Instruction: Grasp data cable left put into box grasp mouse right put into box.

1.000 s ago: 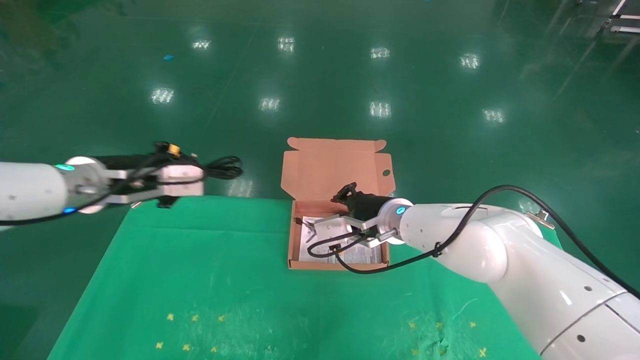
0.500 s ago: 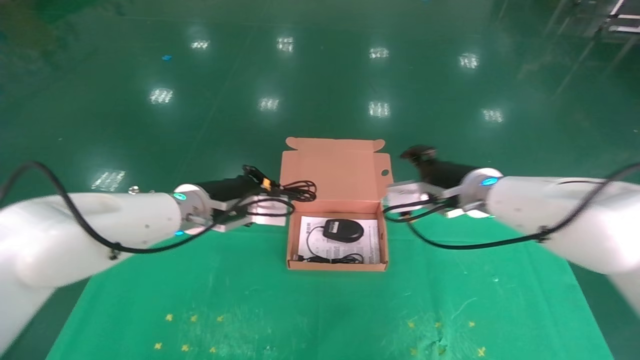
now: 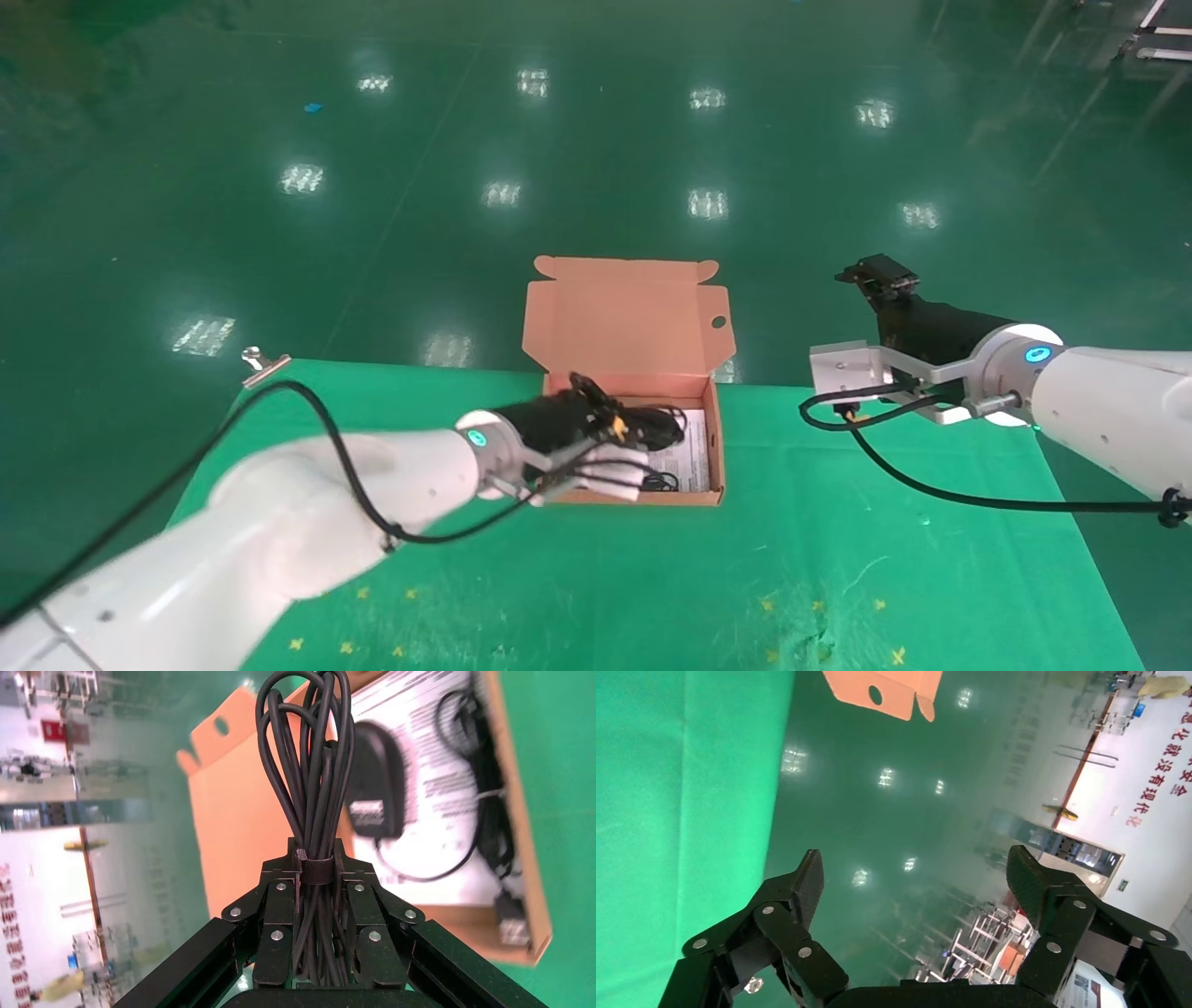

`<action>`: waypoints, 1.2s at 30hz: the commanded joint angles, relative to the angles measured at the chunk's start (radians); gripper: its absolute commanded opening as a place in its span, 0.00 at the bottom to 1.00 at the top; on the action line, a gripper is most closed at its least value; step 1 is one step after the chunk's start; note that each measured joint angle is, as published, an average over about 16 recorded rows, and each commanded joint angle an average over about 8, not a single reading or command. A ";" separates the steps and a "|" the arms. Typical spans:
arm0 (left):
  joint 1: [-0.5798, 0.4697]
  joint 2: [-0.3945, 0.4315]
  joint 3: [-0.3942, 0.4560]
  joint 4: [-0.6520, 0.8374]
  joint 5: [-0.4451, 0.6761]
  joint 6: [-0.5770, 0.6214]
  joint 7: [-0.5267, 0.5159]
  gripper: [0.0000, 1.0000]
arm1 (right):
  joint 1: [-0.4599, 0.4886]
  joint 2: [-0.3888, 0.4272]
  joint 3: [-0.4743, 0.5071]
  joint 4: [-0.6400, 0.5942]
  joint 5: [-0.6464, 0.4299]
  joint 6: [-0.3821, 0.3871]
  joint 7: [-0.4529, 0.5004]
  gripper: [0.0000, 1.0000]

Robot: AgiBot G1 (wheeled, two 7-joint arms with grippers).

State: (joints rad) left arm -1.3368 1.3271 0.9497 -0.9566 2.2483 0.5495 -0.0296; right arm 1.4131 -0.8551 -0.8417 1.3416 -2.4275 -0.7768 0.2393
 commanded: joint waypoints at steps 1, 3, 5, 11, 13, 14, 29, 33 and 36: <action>0.008 0.022 0.014 0.026 0.003 -0.018 0.019 0.00 | -0.007 0.004 0.003 0.009 -0.015 -0.005 0.015 1.00; 0.009 0.028 0.036 0.041 -0.010 -0.032 0.026 0.00 | -0.010 0.005 0.003 0.011 -0.014 -0.002 0.016 1.00; 0.008 0.031 0.056 0.051 -0.024 -0.042 0.029 0.17 | -0.011 0.006 0.003 0.011 -0.011 0.001 0.013 1.00; 0.001 0.039 0.098 0.074 -0.062 -0.062 0.030 0.92 | -0.014 0.015 0.003 0.016 -0.001 0.008 -0.001 1.00; -0.001 0.040 0.103 0.078 -0.067 -0.066 0.030 1.00 | -0.014 0.017 0.004 0.017 0.000 0.008 -0.002 1.00; -0.002 0.040 0.104 0.079 -0.069 -0.066 0.030 1.00 | -0.014 0.017 0.003 0.017 0.001 0.009 -0.002 1.00; 0.000 0.013 0.094 0.046 -0.072 -0.059 0.023 1.00 | -0.009 0.006 0.002 -0.005 0.004 0.018 -0.005 1.00; -0.009 -0.013 0.081 0.015 -0.093 -0.054 0.004 1.00 | -0.003 0.010 0.008 -0.007 0.006 0.033 -0.010 1.00; -0.028 -0.041 0.059 -0.014 -0.107 -0.051 -0.020 1.00 | 0.015 0.019 0.009 -0.003 -0.001 0.033 -0.026 1.00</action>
State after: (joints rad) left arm -1.3661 1.2890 1.0092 -0.9651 2.1475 0.4967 -0.0496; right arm 1.4349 -0.8374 -0.8396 1.3387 -2.4325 -0.7585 0.2006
